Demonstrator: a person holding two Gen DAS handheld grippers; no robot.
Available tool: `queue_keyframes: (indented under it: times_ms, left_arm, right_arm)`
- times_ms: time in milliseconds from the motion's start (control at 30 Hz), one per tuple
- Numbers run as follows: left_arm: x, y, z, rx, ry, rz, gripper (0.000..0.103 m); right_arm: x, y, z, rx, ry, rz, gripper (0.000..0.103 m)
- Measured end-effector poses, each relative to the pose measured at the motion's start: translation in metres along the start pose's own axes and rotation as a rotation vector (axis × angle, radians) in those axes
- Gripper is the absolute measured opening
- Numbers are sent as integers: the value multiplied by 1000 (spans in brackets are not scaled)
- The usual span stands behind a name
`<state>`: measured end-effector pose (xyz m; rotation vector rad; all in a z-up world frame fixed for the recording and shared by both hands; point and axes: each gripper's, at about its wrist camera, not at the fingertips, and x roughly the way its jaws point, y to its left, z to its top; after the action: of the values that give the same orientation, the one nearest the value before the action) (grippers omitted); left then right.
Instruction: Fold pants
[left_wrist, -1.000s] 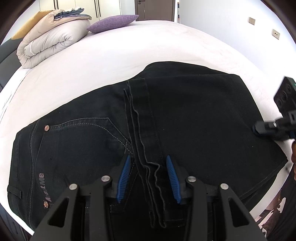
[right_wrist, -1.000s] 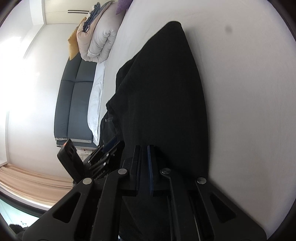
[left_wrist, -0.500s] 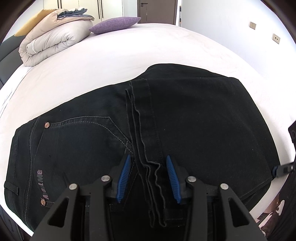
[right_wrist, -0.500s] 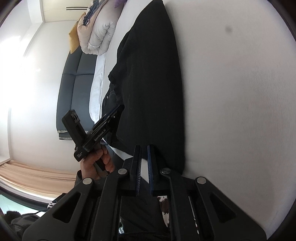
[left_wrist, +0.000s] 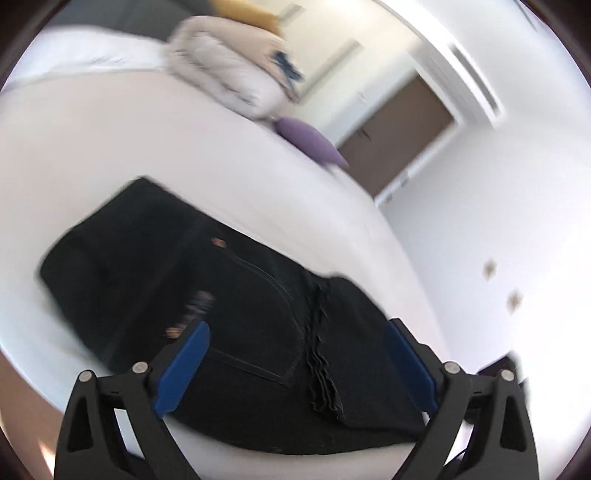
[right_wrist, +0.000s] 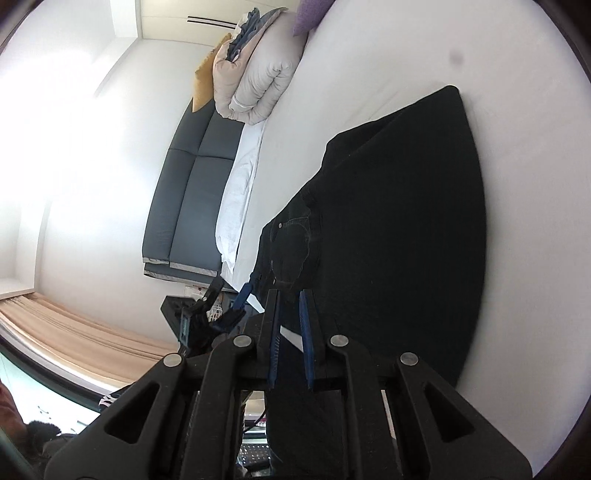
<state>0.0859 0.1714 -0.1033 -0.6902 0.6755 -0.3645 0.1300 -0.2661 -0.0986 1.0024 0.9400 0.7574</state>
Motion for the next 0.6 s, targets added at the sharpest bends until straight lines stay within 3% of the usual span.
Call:
queue_keyframes:
  times_ms: [167, 267, 467, 600]
  left_arm:
    - [-34, 81, 9, -321, -105, -58, 97]
    - [-32, 113, 0, -455, -117, -59, 96]
    - [-8, 130, -9, -535, -82, -111, 96]
    - [-1, 134, -10, -570, -84, -133, 96]
  right_arm:
    - [48, -11, 22, 73, 58, 2, 10]
    - [72, -18, 29, 90, 94, -7, 10]
    - [113, -42, 30, 139, 149, -95, 10]
    - [121, -50, 27, 149, 143, -82, 10]
